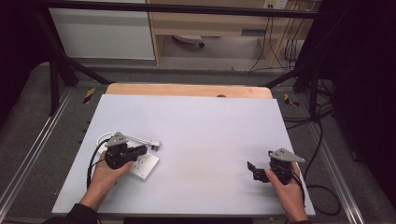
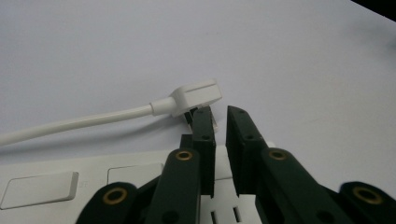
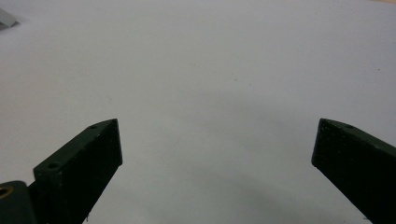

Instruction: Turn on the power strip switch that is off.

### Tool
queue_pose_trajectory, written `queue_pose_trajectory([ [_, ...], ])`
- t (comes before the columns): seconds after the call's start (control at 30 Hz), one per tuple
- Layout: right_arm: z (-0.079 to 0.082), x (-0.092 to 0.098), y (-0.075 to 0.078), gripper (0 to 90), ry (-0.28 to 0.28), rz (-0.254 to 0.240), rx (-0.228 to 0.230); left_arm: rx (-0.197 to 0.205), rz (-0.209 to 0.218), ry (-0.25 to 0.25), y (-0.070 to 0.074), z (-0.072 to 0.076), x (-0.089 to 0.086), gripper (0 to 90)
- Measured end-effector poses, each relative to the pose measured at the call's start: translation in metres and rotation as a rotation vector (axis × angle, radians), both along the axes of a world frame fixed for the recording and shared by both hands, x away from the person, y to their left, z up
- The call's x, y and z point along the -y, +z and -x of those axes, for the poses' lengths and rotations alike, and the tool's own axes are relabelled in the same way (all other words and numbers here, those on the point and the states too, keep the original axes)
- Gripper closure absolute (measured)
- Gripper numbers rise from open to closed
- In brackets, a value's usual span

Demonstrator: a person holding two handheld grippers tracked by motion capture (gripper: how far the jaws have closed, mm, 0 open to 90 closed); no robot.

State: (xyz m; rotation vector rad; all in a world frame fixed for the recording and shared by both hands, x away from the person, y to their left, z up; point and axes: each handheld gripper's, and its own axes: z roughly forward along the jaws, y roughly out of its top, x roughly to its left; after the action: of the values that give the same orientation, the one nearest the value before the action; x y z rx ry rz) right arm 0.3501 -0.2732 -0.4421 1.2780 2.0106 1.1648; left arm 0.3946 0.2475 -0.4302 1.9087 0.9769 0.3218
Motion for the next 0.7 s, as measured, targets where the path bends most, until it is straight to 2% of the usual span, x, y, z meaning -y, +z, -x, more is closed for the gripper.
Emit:
queue_pose_trajectory([
  [0.47,0.0003,0.0006,0.0005,2.2,0.003,0.005,0.004,0.018,0.034,0.032,0.0034,-0.0002,0.0029,54.0],
  [0.7,0.0001,0.0008,0.0004,2.1,0.0,0.005,0.004,-0.008,0.067,0.061,0.0067,-0.0016,0.0046,26.0],
])
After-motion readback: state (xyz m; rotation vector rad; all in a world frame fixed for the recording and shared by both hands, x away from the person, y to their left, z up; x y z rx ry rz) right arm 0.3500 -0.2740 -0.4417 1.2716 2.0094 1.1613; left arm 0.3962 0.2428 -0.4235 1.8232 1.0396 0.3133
